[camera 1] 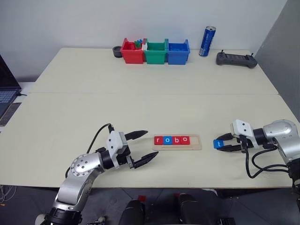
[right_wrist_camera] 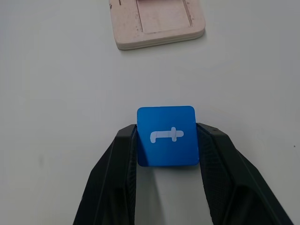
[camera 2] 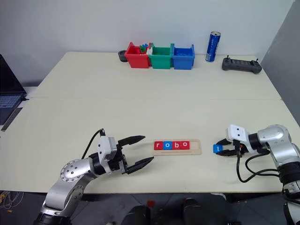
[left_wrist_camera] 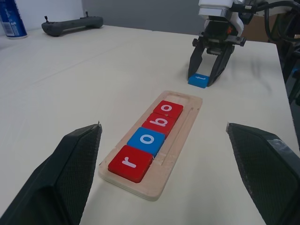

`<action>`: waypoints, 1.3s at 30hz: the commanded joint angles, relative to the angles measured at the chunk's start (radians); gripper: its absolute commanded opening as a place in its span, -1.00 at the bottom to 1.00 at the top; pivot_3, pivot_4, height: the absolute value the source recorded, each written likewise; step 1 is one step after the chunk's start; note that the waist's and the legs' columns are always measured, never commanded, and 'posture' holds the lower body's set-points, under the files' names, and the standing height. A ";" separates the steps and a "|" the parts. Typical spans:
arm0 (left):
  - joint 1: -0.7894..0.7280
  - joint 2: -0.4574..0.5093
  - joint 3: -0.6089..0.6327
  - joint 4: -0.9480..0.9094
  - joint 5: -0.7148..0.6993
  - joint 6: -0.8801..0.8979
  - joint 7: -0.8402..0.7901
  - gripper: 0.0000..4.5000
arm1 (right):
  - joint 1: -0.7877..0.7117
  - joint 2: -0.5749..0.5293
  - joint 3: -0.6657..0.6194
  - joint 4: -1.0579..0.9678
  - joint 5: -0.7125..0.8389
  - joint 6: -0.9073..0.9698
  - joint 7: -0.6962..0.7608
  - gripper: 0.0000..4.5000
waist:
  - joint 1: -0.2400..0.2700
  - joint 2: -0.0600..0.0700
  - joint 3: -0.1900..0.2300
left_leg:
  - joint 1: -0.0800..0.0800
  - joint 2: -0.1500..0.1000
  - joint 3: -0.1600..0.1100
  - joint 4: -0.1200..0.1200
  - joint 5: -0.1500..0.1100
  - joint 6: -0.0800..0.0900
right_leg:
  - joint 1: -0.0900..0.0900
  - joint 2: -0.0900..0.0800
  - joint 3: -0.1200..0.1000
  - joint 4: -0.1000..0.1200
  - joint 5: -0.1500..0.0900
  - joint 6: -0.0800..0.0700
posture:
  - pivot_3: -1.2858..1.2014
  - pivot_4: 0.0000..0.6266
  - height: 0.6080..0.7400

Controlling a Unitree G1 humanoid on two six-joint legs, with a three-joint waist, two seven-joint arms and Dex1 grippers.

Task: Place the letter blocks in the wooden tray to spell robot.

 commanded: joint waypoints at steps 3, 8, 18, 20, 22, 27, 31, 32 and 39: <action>-0.013 -0.002 0.005 -0.009 0.005 -0.020 0.001 1.00 | -0.033 0.045 -0.035 -0.158 0.055 0.141 -0.041 -0.35 | -0.002 0.000 0.000 | 0.000 0.000 0.000 0.000 0.000 0.000 | 0.000 0.000 0.000 0.000 0.000 0.000 | 0.03 -0.52 1.00; -0.023 -0.003 0.006 -0.002 0.006 -0.018 -0.001 1.00 | -0.025 0.075 -0.009 -0.230 0.034 0.186 -0.074 -0.35 | 0.003 0.000 0.000 | 0.000 0.000 -0.001 0.000 0.000 0.000 | 0.000 0.000 0.000 0.000 0.000 0.000 | 0.03 -0.52 1.00; -0.024 -0.002 0.002 -0.011 0.006 -0.007 0.003 1.00 | -0.070 0.138 0.024 -0.223 0.004 0.201 -0.103 -0.35 | 0.004 0.000 0.000 | 0.000 0.000 -0.001 0.000 0.000 0.000 | 0.000 0.000 -0.001 0.000 0.000 0.000 | 0.03 -0.52 1.00; -0.026 -0.001 0.005 -0.014 0.005 -0.004 0.005 1.00 | -0.074 0.146 0.032 -0.216 -0.004 0.194 -0.105 -0.35 | 0.004 0.000 0.000 | 0.000 0.000 -0.001 0.000 0.000 0.000 | 0.000 0.000 -0.001 0.000 0.000 0.000 | 0.03 -0.52 1.00; -0.025 0.001 0.006 -0.019 0.005 -0.001 0.009 1.00 | -0.075 0.150 0.041 -0.209 -0.011 0.184 -0.105 -0.35 | 0.004 0.000 0.000 | 0.000 0.000 -0.001 0.000 0.000 0.000 | 0.000 0.000 -0.001 0.000 0.000 0.000 | 0.03 -0.52 1.00; -0.018 0.004 0.005 -0.033 0.004 0.005 0.018 1.00 | -0.071 0.150 0.048 -0.200 -0.021 0.170 -0.092 -0.35 | 0.003 0.000 0.000 | 0.000 0.000 -0.001 0.000 0.000 0.000 | 0.000 0.000 -0.001 0.001 0.000 0.000 | 0.03 -0.52 1.00; -0.019 0.005 0.007 -0.037 0.002 0.009 0.024 1.00 | -0.073 0.150 0.050 -0.189 -0.024 0.166 -0.081 -0.35 | 0.003 0.000 0.000 | 0.000 0.000 -0.001 0.000 0.000 0.000 | 0.000 0.000 -0.001 0.001 0.000 0.000 | 0.03 -0.52 1.00; -0.020 0.004 0.007 -0.037 0.003 0.010 0.026 1.00 | -0.073 0.151 0.050 -0.186 -0.025 0.165 -0.080 -0.35 | 0.004 0.000 0.000 | 0.000 0.000 -0.001 0.000 0.000 0.000 | 0.000 0.000 -0.001 0.001 0.000 0.000 | 0.03 -0.52 1.00; -0.020 0.006 0.007 -0.041 0.002 0.014 0.032 1.00 | -0.081 0.159 0.056 -0.170 -0.038 0.150 -0.079 -0.35 | 0.003 0.000 0.000 | 0.000 0.000 -0.001 0.000 0.000 0.000 | 0.000 0.000 -0.001 0.001 0.000 0.000 | 0.03 -0.52 1.00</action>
